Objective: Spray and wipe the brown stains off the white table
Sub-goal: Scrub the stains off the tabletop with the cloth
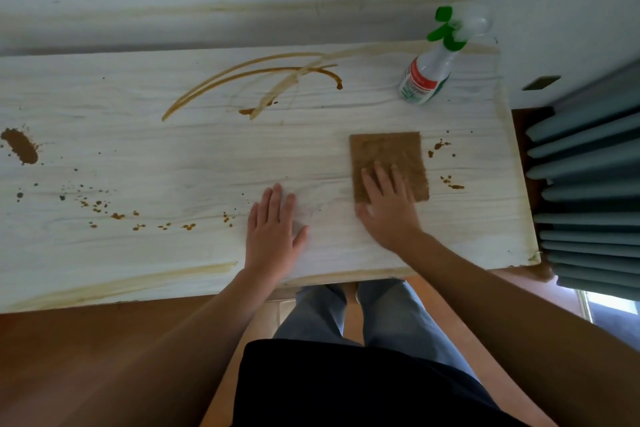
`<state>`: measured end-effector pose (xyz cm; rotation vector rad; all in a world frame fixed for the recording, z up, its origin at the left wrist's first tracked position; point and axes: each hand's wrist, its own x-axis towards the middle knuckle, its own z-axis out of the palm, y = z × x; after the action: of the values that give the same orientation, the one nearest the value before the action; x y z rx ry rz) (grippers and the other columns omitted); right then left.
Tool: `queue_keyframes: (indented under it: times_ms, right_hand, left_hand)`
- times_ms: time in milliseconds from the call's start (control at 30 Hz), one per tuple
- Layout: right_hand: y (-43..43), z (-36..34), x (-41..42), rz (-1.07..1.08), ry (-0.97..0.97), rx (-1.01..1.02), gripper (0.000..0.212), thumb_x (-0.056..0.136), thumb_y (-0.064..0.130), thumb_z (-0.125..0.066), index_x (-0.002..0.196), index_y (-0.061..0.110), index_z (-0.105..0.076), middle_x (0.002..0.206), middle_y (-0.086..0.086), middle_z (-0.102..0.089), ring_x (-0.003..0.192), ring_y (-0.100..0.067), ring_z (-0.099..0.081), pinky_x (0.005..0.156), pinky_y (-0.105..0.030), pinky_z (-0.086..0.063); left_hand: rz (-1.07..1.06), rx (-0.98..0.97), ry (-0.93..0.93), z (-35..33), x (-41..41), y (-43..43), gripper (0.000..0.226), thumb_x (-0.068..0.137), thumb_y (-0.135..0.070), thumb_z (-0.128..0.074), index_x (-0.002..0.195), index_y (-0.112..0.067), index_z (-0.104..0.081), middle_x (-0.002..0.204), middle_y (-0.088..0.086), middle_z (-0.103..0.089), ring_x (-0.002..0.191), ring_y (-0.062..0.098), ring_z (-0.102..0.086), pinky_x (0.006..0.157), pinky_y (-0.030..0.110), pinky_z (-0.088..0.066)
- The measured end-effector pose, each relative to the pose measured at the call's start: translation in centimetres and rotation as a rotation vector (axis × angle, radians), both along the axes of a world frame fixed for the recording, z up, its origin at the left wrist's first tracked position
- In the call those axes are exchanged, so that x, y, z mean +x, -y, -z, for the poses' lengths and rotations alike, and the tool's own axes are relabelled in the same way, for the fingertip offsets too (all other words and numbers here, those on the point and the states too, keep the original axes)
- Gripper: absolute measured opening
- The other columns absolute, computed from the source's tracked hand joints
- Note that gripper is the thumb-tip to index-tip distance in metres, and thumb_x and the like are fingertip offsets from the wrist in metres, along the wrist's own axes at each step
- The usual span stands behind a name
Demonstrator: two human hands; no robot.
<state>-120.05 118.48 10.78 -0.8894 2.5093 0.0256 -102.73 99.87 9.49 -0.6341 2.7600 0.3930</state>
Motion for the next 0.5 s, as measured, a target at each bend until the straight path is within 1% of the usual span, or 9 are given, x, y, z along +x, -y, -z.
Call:
queue_keyframes:
  times_ms: [100,167,233,267,333,433,500]
  right_hand:
    - [-0.8,0.0,4.0,-0.204,0.052,-0.025,0.073,0.098,0.058,-0.023,0.16,0.024,-0.009,0.168,-0.006,0.0,0.153,-0.036,0.007,0.123,-0.058,-0.007]
    - [-2.0,0.2,4.9,-0.308,0.07,-0.017,0.073,0.097,0.058,-0.023,0.16,0.026,-0.008,0.168,-0.003,0.001,0.154,-0.032,0.008,0.124,-0.054,-0.003]
    - [-2.9,0.2,3.7,-0.351,0.053,-0.02,0.071,0.097,0.057,-0.022,0.16,0.028,-0.006,0.168,0.001,0.001,0.154,-0.026,0.007,0.124,-0.049,0.0]
    - [-3.3,0.2,2.6,-0.344,0.036,-0.019,0.07,0.098,0.057,-0.02,0.16,0.028,-0.005,0.168,0.002,0.0,0.154,-0.025,0.006,0.124,-0.048,0.001]
    - [-3.7,0.1,-0.1,-0.255,-0.009,0.001,0.07,0.1,0.057,-0.022,0.16,0.027,-0.006,0.169,0.0,-0.003,0.155,-0.027,0.003,0.124,-0.051,-0.003]
    - [-3.9,-0.1,-4.6,-0.031,-0.064,0.021,0.07,0.101,0.053,-0.033,0.16,0.024,-0.011,0.168,-0.004,-0.007,0.154,-0.031,-0.004,0.123,-0.053,-0.012]
    - [-3.4,-0.4,-6.5,0.104,-0.052,0.022,0.069,0.101,0.051,-0.036,0.16,0.025,-0.012,0.168,-0.003,-0.007,0.154,-0.031,-0.005,0.123,-0.052,-0.014]
  left_hand:
    - [-0.009,-0.002,0.005,-0.1,-0.1,-0.2,0.074,0.101,-0.056,-0.035,0.161,-0.015,-0.019,0.171,0.012,-0.004,0.158,0.029,0.0,0.127,0.046,-0.008]
    - [-0.018,0.007,0.003,-0.2,-0.1,-0.2,0.074,0.101,-0.056,-0.035,0.161,-0.015,-0.02,0.171,0.011,-0.005,0.158,0.029,0.0,0.127,0.047,-0.009]
    - [-0.017,0.007,0.012,-0.3,-0.1,-0.1,0.074,0.101,-0.057,-0.035,0.161,-0.016,-0.019,0.171,0.011,-0.003,0.158,0.028,0.001,0.127,0.045,-0.007]
    - [-0.011,0.003,0.02,-0.3,-0.2,-0.1,0.074,0.101,-0.057,-0.035,0.161,-0.017,-0.017,0.171,0.01,-0.002,0.158,0.028,0.002,0.127,0.045,-0.007]
    - [0.0,-0.002,0.033,-0.3,-0.2,0.0,0.075,0.101,-0.057,-0.033,0.162,-0.017,-0.016,0.171,0.01,0.0,0.158,0.027,0.003,0.128,0.044,-0.006]
    - [-0.001,0.004,0.018,-0.4,-0.2,0.1,0.074,0.101,-0.056,-0.035,0.161,-0.015,-0.02,0.17,0.012,-0.004,0.158,0.028,0.0,0.128,0.045,-0.009]
    - [0.0,0.007,0.01,-0.5,-0.2,0.0,0.074,0.101,-0.056,-0.037,0.16,-0.014,-0.022,0.17,0.012,-0.006,0.158,0.029,-0.002,0.127,0.046,-0.01]
